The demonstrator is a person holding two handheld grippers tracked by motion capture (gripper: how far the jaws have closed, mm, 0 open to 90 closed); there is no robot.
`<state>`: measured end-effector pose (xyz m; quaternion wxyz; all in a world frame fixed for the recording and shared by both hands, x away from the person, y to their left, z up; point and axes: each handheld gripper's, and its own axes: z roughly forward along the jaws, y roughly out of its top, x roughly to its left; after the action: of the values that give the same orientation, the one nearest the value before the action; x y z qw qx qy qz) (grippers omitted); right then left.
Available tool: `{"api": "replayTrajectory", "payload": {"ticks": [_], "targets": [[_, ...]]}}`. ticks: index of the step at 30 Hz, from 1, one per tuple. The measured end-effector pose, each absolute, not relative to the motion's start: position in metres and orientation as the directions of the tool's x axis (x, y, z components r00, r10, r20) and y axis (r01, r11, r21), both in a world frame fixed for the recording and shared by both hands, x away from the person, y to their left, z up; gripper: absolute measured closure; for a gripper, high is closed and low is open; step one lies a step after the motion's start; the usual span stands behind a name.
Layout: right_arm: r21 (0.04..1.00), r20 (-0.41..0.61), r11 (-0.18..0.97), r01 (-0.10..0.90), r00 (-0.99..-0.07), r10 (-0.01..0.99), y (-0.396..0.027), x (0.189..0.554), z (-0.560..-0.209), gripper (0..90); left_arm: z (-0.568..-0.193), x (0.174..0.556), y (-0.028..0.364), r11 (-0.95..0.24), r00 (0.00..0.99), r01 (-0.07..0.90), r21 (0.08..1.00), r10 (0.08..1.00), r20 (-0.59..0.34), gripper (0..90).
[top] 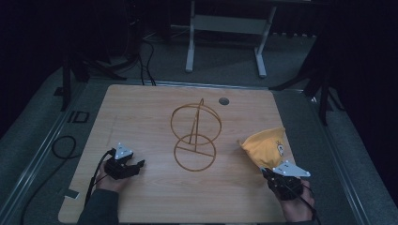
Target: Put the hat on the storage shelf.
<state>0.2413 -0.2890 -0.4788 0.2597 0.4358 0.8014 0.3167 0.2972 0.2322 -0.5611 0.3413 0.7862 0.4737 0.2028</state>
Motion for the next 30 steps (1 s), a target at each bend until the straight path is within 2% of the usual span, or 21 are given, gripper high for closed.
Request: {"api": "replayTrajectory", "payload": {"ticks": [20,30], "targets": [[0.762,-0.27,0.483,0.431,-0.466,0.843,-0.311,0.249,-0.415,83.7,-0.561,0.297,0.232,-0.316,0.468,0.606,0.73,0.884,-0.006,40.1],[0.735,-0.339,0.569,0.368,-0.527,0.779,-0.304,0.254,-0.389,83.7,-0.561,0.297,0.232,-0.316,0.468,0.607,0.73,0.884,-0.006,40.1]]}}
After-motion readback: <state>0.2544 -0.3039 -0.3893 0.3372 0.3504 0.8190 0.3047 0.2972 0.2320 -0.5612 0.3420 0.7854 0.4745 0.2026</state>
